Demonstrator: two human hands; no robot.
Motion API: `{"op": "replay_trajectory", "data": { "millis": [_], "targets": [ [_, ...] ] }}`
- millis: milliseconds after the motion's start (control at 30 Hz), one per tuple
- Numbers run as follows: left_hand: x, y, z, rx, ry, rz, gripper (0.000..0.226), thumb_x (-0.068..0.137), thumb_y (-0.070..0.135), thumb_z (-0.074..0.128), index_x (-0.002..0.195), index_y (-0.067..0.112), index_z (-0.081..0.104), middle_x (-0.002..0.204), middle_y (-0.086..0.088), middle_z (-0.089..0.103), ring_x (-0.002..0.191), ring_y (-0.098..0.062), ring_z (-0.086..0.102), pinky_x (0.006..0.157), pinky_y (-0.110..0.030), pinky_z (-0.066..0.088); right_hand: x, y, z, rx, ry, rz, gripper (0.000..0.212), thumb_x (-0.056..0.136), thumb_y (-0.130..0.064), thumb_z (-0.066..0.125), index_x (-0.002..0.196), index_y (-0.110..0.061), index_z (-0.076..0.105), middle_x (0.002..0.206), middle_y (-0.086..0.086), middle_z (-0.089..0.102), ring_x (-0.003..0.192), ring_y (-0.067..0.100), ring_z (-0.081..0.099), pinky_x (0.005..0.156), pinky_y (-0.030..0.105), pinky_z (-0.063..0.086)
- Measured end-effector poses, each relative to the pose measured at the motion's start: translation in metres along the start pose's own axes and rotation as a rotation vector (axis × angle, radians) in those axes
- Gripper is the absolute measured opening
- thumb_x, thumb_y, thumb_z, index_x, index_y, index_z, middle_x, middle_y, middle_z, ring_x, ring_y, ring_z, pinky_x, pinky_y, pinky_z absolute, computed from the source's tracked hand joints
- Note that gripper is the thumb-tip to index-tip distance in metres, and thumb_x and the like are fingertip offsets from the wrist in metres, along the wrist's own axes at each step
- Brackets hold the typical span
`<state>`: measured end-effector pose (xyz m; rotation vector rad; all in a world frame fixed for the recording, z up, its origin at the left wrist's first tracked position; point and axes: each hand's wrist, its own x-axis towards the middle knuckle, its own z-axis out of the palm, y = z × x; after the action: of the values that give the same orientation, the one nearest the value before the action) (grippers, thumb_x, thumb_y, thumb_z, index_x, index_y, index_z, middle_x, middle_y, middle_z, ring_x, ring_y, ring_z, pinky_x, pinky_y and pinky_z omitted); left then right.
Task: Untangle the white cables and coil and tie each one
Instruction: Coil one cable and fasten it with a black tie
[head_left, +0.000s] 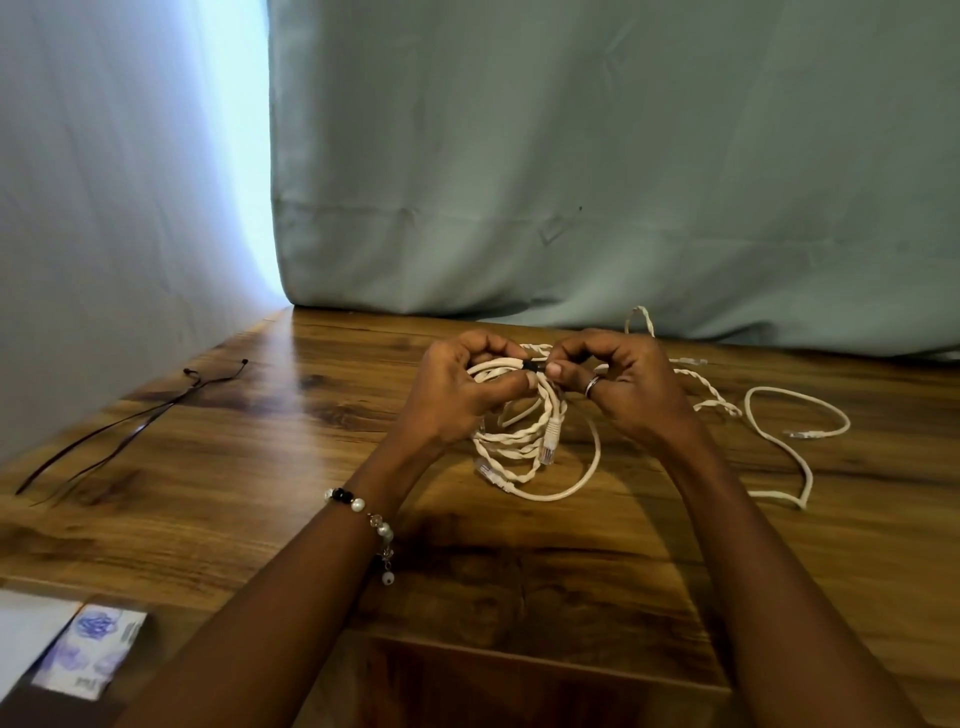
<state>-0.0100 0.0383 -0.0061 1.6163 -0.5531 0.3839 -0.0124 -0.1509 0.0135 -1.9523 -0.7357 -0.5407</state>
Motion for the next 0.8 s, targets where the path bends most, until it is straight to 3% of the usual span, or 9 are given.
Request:
{"op": "replay_trajectory", "data": {
  "millis": [267,433,800],
  "targets": [
    [-0.001,-0.003,-0.001,0.036,-0.023,-0.035,0.026,0.071,0.005,0.081,0.095,0.006,0.07,0.088,-0.011,0.074,0.082,-0.031,0.072,0.079,-0.051,0.058,0.003,0.002,0.007,-0.383,0.02,-0.257,0.006,0.078,-0.007,0.065,0.081,-0.005,0.071,0.076,0.005,0.067,0.07,0.02,0.06,0.059,0.037,0.05],
    [-0.001,-0.003,-0.001,0.047,-0.013,-0.042,0.028,0.07,0.007,0.082,0.096,0.007,0.071,0.09,-0.01,0.075,0.086,-0.028,0.072,0.082,-0.052,0.056,0.006,0.001,0.013,-0.542,0.053,-0.364,0.009,0.071,-0.004,0.06,0.077,-0.002,0.066,0.071,0.009,0.063,0.064,0.025,0.055,0.057,0.027,0.037],
    [-0.001,-0.002,0.0,0.125,0.012,0.048,0.027,0.07,0.006,0.082,0.095,0.009,0.072,0.089,-0.006,0.074,0.082,-0.021,0.072,0.077,-0.041,0.059,0.003,-0.001,0.02,-0.592,0.09,-0.345,0.006,0.068,-0.005,0.056,0.071,-0.001,0.06,0.067,0.01,0.057,0.063,0.023,0.048,0.058,0.026,0.028]
  ]
}}
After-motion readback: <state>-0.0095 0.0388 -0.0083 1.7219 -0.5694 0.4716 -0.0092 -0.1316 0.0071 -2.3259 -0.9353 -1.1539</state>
